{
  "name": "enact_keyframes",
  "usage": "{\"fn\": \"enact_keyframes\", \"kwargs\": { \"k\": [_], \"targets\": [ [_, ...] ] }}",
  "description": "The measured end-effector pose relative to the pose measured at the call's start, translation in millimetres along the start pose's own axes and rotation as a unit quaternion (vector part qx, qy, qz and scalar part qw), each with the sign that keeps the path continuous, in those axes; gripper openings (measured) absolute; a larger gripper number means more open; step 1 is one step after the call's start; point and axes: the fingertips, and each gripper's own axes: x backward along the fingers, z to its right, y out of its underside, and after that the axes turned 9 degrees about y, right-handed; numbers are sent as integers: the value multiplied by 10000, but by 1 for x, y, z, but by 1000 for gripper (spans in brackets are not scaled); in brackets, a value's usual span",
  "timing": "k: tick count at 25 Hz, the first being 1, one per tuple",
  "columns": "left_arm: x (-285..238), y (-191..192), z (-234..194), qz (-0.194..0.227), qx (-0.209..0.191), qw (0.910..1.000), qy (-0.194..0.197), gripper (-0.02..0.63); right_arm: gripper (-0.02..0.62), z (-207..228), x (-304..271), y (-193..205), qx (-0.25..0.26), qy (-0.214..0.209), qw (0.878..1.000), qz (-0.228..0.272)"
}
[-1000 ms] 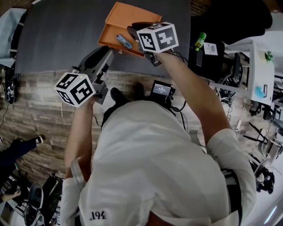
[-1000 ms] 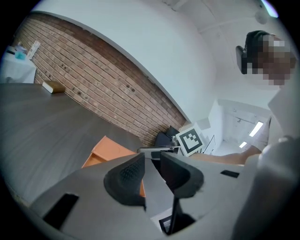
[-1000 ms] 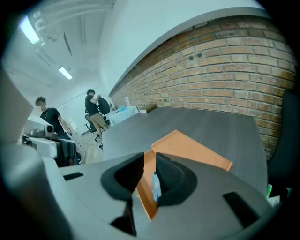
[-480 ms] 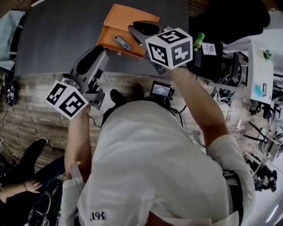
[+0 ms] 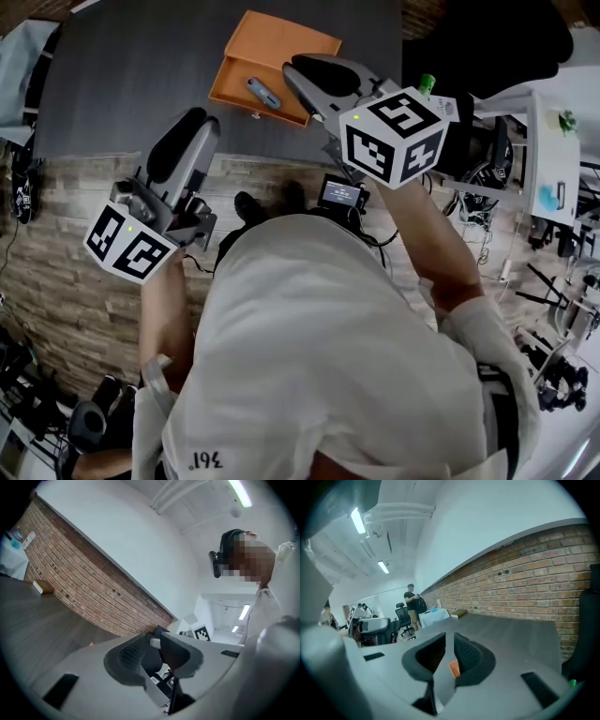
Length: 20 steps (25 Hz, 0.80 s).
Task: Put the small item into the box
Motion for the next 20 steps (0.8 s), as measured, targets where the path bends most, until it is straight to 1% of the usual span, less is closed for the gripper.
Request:
{"fn": "enact_keyframes", "kwargs": {
  "k": [11,20],
  "targets": [
    [17,-6,18,128,-82,9999,39,109,52,-12,28,-8,-113,-92,9995,267],
    [29,-7,31,151,-141,9998,8,109,49,-14,50,-9,-140,-72,9994,320]
  ]
}}
